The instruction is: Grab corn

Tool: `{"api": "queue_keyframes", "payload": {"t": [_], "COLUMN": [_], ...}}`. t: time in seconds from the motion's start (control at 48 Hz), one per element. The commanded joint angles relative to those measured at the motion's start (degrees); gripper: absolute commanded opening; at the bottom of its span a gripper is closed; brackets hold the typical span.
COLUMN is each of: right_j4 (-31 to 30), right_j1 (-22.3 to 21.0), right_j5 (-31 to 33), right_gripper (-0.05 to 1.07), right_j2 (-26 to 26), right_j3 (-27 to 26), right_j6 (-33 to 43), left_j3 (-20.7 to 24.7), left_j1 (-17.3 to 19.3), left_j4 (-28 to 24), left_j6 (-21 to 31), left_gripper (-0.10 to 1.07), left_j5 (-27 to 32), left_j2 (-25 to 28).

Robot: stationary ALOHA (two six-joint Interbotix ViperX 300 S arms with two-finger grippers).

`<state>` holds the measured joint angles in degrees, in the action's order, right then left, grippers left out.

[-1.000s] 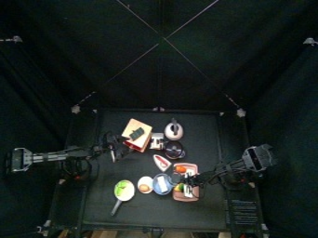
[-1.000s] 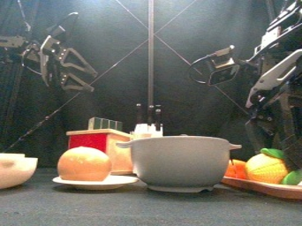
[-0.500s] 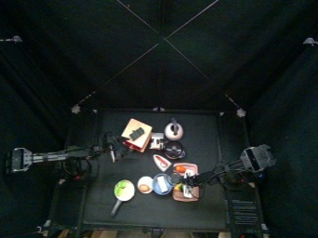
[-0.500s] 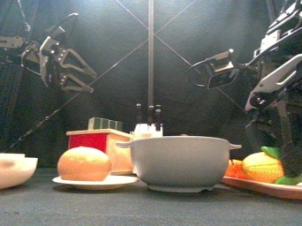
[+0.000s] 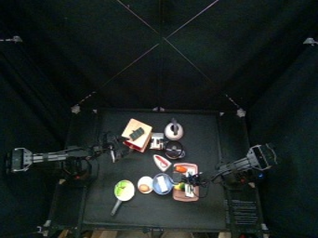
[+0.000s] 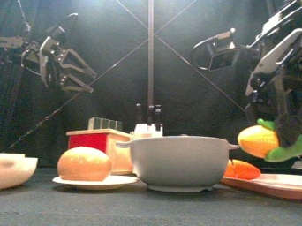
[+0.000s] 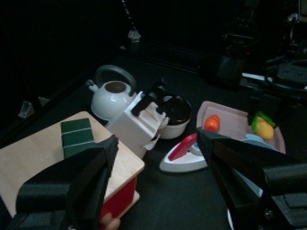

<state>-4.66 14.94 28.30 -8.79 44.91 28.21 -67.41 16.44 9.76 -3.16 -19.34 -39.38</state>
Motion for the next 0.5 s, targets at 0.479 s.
{"api": "queue_keyframes", "payload": {"t": [0.479], "right_j4": [-2.1], "right_j1": [-0.7], "right_j5": [0.3], "right_gripper": [0.67], "right_j2": [-4.0], "right_j3": [-2.9], "right_j6": [0.0], "left_j3": [0.7], "left_j1": [0.4], "left_j4": [-0.8], "left_j6": [-0.2], "left_gripper": [1.01], "left_j5": [0.3], "left_j2": [0.0]}}
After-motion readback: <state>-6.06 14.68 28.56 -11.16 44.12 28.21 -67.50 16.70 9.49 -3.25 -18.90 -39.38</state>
